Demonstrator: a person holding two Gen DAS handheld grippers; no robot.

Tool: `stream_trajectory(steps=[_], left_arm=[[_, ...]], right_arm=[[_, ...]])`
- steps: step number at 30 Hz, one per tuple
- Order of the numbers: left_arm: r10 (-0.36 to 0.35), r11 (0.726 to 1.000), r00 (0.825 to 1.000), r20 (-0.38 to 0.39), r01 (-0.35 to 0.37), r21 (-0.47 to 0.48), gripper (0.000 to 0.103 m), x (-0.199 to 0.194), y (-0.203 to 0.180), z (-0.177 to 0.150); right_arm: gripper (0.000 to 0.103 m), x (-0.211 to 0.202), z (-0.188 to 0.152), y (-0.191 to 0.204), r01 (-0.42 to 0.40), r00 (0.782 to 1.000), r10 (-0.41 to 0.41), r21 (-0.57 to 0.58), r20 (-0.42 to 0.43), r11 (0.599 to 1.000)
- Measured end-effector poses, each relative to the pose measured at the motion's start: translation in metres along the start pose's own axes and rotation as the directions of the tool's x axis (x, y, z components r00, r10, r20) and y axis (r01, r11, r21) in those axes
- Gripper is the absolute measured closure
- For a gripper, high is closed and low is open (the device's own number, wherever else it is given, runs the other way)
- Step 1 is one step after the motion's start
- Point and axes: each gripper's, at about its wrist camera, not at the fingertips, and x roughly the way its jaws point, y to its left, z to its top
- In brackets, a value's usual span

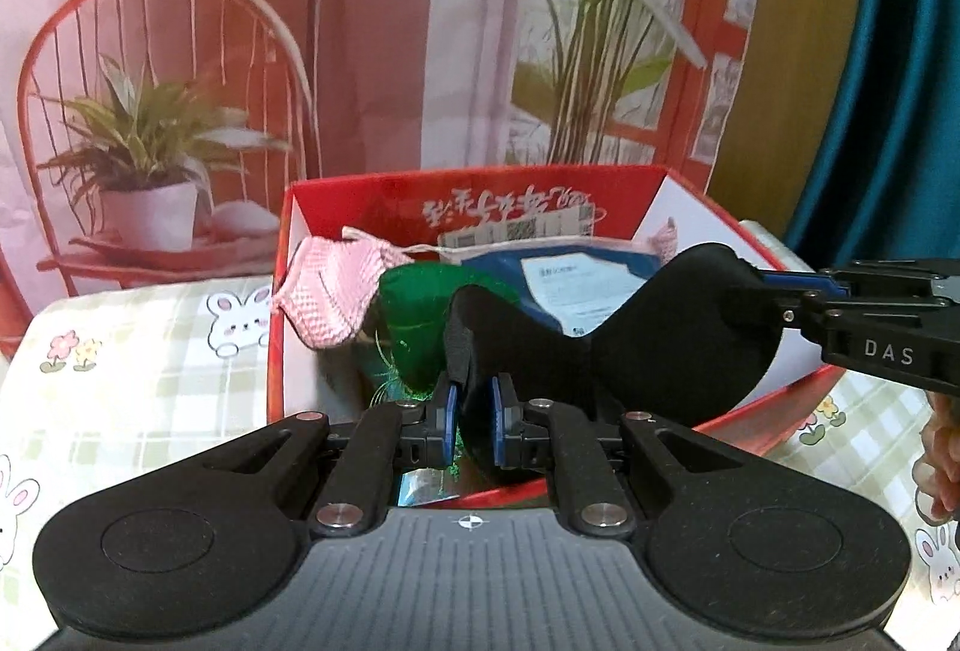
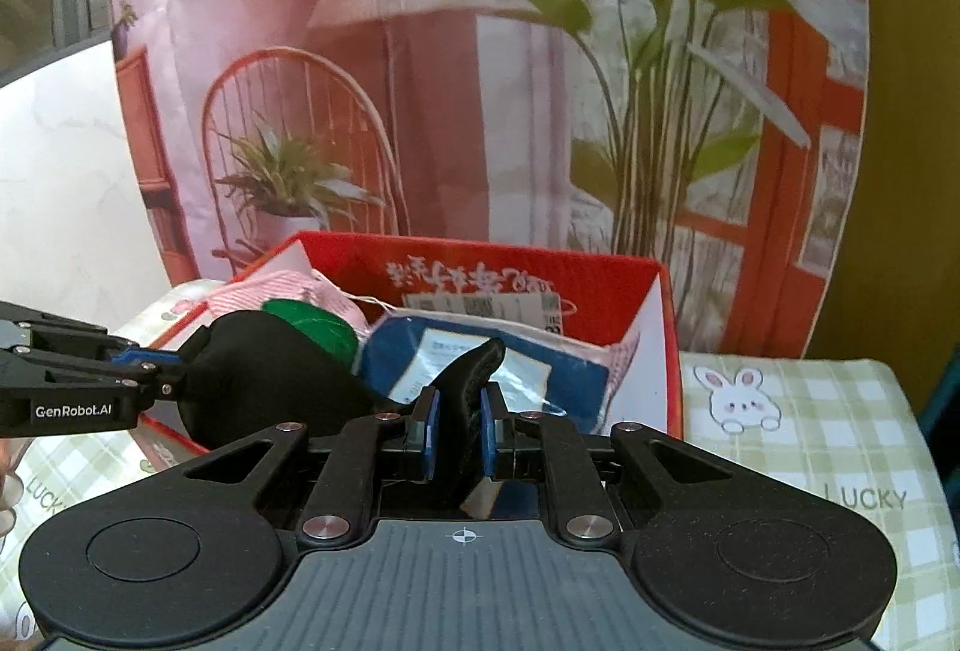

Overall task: Organize soft objects
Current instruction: 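Lift the black eye mask with both grippers and lower it into the box, then open both grippers to release the eye mask and withdraw them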

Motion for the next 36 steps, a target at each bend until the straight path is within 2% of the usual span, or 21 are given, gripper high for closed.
stream_trajectory(steps=[5, 11, 14, 17, 19, 20, 22, 23, 24, 25, 26, 27, 29, 36], left_arm=[[0.006, 1.000, 1.000, -0.023, -0.006, -0.021, 0.090, 0.006, 0.005, 0.001], [0.006, 1.000, 1.000, -0.015, -0.006, 0.000, 0.089, 0.006, -0.001, 0.001], [0.014, 1.000, 1.000, -0.006, -0.014, 0.006, 0.081, 0.003, -0.002, 0.002], [0.023, 1.000, 1.000, 0.003, -0.023, 0.014, 0.066, -0.001, -0.002, 0.003], [0.032, 0.999, 0.999, 0.013, -0.032, 0.021, 0.048, -0.004, -0.003, 0.003], [0.036, 0.999, 0.999, 0.019, -0.036, 0.025, 0.044, -0.006, -0.003, 0.004], [0.048, 0.998, 0.998, 0.031, -0.049, 0.032, 0.028, -0.011, -0.005, 0.004], [0.055, 0.998, 0.998, 0.037, -0.056, 0.033, 0.024, -0.013, -0.005, 0.004], [0.064, 0.997, 0.997, 0.041, -0.066, 0.035, 0.014, -0.016, -0.006, 0.004], [0.077, 0.996, 0.996, 0.043, -0.078, 0.036, 0.006, -0.018, -0.007, 0.004], [0.089, 0.995, 0.995, 0.047, -0.091, 0.037, 0.005, -0.020, -0.009, 0.004], [0.100, 0.994, 0.994, 0.051, -0.102, 0.041, 0.004, -0.023, -0.010, 0.004], [0.112, 0.992, 0.992, 0.050, -0.114, 0.046, 0.003, -0.027, -0.012, 0.003], [0.127, 0.991, 0.990, 0.059, -0.129, 0.030, 0.000, -0.049, -0.012, -0.003]], right_arm=[[0.090, 0.007, -0.002, -0.007, 0.009, 1.000, -0.008, 0.026, -0.023, 1.000], [0.090, 0.011, -0.003, -0.011, 0.022, 0.999, -0.021, 0.036, -0.039, 0.999], [0.089, 0.010, -0.003, -0.011, 0.030, 0.999, -0.029, 0.026, -0.042, 0.999], [0.084, 0.009, -0.003, -0.011, 0.048, 0.998, -0.048, 0.009, -0.041, 0.999], [0.078, 0.008, -0.003, -0.010, 0.067, 0.997, -0.067, 0.002, -0.036, 0.998], [0.075, 0.007, -0.003, -0.011, 0.080, 0.996, -0.080, 0.004, -0.033, 0.997], [0.073, 0.004, -0.003, -0.011, 0.084, 0.996, -0.083, 0.012, -0.023, 0.996], [0.069, 0.002, -0.003, -0.010, 0.084, 0.996, -0.084, 0.012, -0.017, 0.996], [0.065, 0.001, -0.003, -0.010, 0.088, 0.996, -0.088, 0.011, -0.013, 0.996], [0.055, -0.002, -0.003, -0.009, 0.092, 0.996, -0.092, 0.007, -0.007, 0.996], [0.044, -0.004, -0.003, -0.008, 0.096, 0.995, -0.096, 0.002, 0.002, 0.995], [0.038, -0.006, -0.003, -0.007, 0.101, 0.995, -0.101, -0.001, 0.010, 0.995], [0.019, -0.011, -0.002, -0.005, 0.117, 0.993, -0.117, -0.006, 0.022, 0.993], [0.001, -0.031, -0.003, 0.002, 0.109, 0.993, -0.109, 0.003, 0.050, 0.994]])
